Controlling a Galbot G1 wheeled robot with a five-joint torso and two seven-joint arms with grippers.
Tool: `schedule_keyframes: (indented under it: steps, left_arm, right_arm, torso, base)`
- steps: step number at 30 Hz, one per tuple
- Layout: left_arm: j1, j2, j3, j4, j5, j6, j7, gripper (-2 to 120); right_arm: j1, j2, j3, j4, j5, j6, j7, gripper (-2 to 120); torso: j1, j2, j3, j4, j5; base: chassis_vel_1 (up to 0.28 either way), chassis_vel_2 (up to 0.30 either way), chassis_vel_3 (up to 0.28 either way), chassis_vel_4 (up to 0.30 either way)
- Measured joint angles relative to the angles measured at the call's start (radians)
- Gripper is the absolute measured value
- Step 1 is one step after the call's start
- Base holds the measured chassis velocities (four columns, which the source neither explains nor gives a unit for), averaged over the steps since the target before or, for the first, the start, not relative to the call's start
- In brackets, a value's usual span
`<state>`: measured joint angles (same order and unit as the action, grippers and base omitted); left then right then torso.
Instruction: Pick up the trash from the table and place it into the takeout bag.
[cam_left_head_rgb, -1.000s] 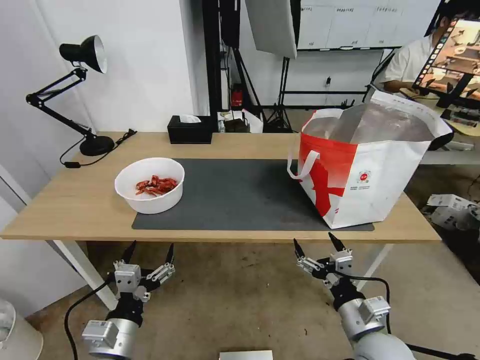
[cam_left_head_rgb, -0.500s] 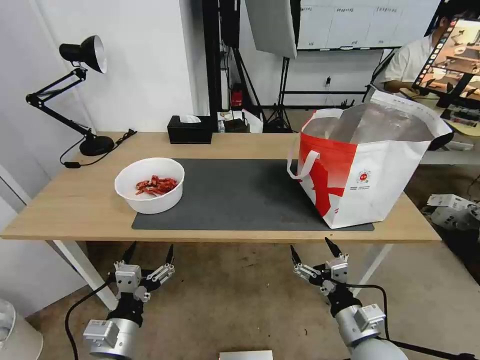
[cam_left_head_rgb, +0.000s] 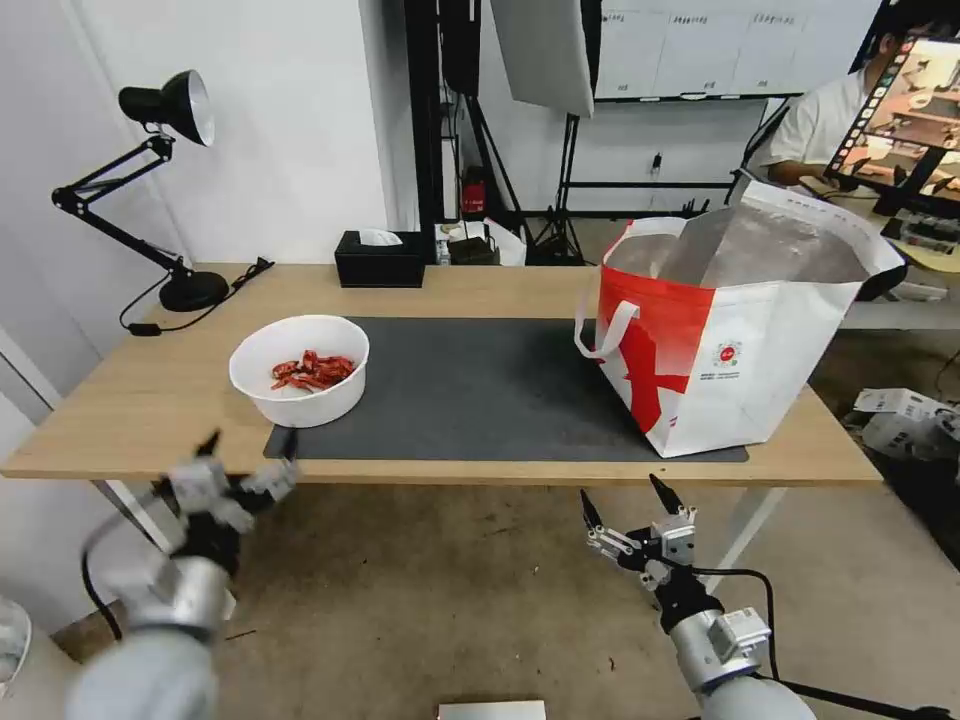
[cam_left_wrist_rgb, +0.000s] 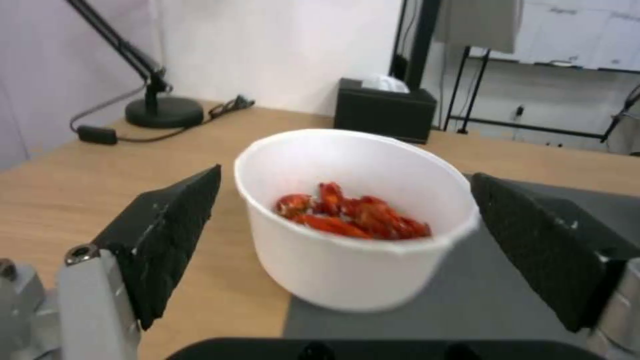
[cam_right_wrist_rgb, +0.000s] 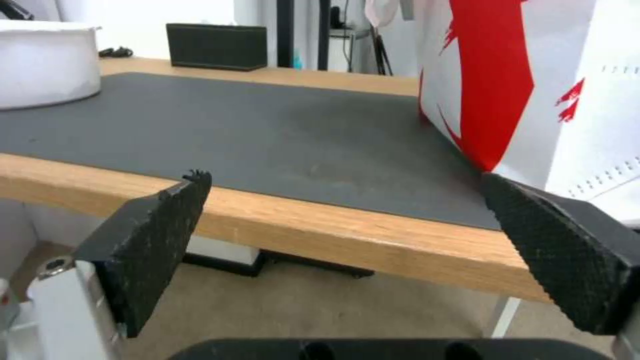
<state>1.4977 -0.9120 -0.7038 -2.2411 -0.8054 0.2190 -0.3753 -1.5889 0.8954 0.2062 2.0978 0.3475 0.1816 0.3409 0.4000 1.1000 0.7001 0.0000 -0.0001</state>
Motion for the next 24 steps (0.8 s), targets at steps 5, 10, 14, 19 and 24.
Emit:
schedule_keyframes:
  steps: [5, 10, 14, 19, 24]
  left_arm:
    - [-0.263, 0.193, 0.021, 0.139, -0.476, 0.206, -0.213, 100]
    - [-0.435, 0.252, 0.074, 0.269, -0.758, 0.305, -0.304, 100]
    - [-0.525, 0.271, 0.12, 0.355, -0.862, 0.362, -0.316, 100]
    - [-0.656, 0.274, 0.231, 0.478, -0.899, 0.385, -0.315, 100]
    - [-0.752, 0.26, 0.314, 0.549, -0.902, 0.399, -0.313, 100]
  right_arm:
    - [0.0, 0.0, 0.0, 0.0, 0.0, 0.0, 0.0, 100]
    - [0.0, 0.0, 0.0, 0.0, 0.001, 0.0, -0.001, 100]
    - [0.001, 0.0, 0.0, 0.0, 0.001, 0.0, 0.0, 100]
    - [0.001, 0.0, 0.0, 0.001, 0.001, 0.0, 0.0, 100]
    - [0.001, 0.0, 0.0, 0.001, 0.002, 0.0, 0.0, 100]
  torso:
    - [0.0, 0.0, 0.0, -0.0001, -0.0003]
    - [0.0, 0.0, 0.0, -0.0002, -0.0003]
    - [0.0, 0.0, 0.0, 0.0, 0.0]
    - [0.0, 0.0, 0.0, 0.0001, -0.0002]
    - [0.0, 0.0, 0.0, 0.0001, 0.0001]
  base:
    - [0.0, 0.0, 0.0, 0.0]
    - [0.0, 0.0, 0.0, 0.0]
    - [0.0, 0.0, 0.0, 0.0]
    - [0.0, 0.0, 0.0, 0.0]
    - [0.0, 0.0, 0.0, 0.0]
